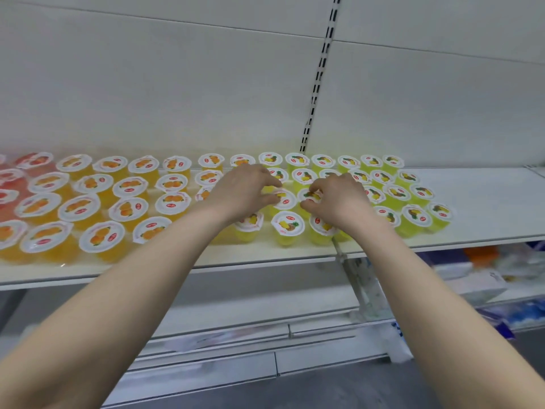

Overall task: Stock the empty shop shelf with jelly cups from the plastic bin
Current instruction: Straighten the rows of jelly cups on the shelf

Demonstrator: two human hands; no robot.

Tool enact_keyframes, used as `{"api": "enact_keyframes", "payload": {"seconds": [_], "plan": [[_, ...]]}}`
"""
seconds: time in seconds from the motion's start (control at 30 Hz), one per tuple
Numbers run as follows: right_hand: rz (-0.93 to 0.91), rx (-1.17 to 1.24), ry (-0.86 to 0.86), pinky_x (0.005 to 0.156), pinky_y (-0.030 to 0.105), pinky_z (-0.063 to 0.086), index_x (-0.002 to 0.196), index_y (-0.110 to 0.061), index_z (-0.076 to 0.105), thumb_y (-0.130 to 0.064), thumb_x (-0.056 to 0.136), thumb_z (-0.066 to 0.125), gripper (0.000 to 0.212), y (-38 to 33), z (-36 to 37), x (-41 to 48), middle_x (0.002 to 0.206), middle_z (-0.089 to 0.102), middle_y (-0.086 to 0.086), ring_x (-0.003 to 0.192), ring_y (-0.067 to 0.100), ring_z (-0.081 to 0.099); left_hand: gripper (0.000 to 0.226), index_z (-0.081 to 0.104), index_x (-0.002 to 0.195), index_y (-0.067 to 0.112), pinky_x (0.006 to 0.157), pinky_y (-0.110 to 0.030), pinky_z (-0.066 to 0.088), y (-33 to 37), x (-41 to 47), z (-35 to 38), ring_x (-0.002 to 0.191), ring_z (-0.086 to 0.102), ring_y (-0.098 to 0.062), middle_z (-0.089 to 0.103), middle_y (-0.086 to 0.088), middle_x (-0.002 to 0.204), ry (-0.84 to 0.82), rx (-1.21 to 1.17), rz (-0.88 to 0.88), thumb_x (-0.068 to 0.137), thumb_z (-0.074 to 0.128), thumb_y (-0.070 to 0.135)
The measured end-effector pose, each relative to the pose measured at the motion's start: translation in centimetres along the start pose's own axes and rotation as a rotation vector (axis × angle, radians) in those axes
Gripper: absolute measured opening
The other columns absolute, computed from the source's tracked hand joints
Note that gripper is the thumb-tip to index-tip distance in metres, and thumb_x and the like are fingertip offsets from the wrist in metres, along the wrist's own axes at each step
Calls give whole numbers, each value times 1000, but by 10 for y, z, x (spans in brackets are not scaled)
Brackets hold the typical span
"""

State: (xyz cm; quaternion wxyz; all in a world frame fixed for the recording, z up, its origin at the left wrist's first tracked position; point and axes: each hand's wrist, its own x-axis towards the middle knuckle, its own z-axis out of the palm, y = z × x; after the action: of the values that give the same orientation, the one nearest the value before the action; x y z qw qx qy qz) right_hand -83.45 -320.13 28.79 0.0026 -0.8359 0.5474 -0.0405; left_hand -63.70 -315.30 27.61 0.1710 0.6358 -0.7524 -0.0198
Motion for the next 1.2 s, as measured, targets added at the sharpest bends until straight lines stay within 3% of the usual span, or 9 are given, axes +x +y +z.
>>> {"api": "enact_keyframes", "payload": {"seconds": [0.1,0.2,0.37,0.47,0.57,0.83,1.0,1.2], "plan": [[-56,77,99,91,40,43,120,-23,66,-49,89,57,41,-3,4,-11,116,65,5,117,31,48,33,66,121,27,91,-36,41,-15,-19,-16,117,52,-23,61,0,126,57,-44,-41,91,60,40],[-209,257,209,87,39,44,107,-21,72,-45,87,63,32,-19,6,-25,99,70,-1,107,27,52,28,69,115,28,90,-36,43,-32,-43,-28,114,54,-23,63,1,121,75,-24,-93,92,60,40],[-343,211,162,95,41,40,111,-27,70,-62,79,65,48,-62,15,-38,109,69,-5,115,22,48,27,69,109,29,80,-33,42,-44,-82,-33,106,54,-21,63,3,107,77,-22,-162,91,56,45],[-352,148,151,96,39,38,116,-28,65,-65,74,66,56,-78,22,-40,113,66,-5,117,22,46,41,66,113,31,87,-36,43,-45,-100,-31,111,51,-22,62,4,114,34,52,-171,86,55,60],[-346,104,173,93,39,38,116,-26,64,-58,75,68,51,-86,26,-41,111,66,-3,114,24,46,55,59,123,34,90,-37,43,-47,-108,-28,116,47,-22,58,5,124,-11,154,-155,79,58,67],[-327,101,133,92,39,39,110,-27,62,-46,73,70,43,-83,22,-51,109,64,-4,113,22,45,48,58,123,34,84,-34,40,-42,-114,-24,112,46,-20,59,5,123,24,171,-117,82,61,59],[-305,119,120,96,41,39,112,-30,64,-62,75,65,49,-81,16,-50,113,64,-5,116,22,47,55,60,122,33,89,-35,40,-39,-118,-25,115,45,-21,60,5,124,46,170,-109,80,56,67],[-205,142,198,88,38,41,112,-23,66,-51,89,58,37,-83,3,-19,106,67,-1,113,26,49,43,62,120,30,98,-40,40,-56,-91,-40,124,43,-26,60,0,126,135,77,-263,90,49,59]]}}
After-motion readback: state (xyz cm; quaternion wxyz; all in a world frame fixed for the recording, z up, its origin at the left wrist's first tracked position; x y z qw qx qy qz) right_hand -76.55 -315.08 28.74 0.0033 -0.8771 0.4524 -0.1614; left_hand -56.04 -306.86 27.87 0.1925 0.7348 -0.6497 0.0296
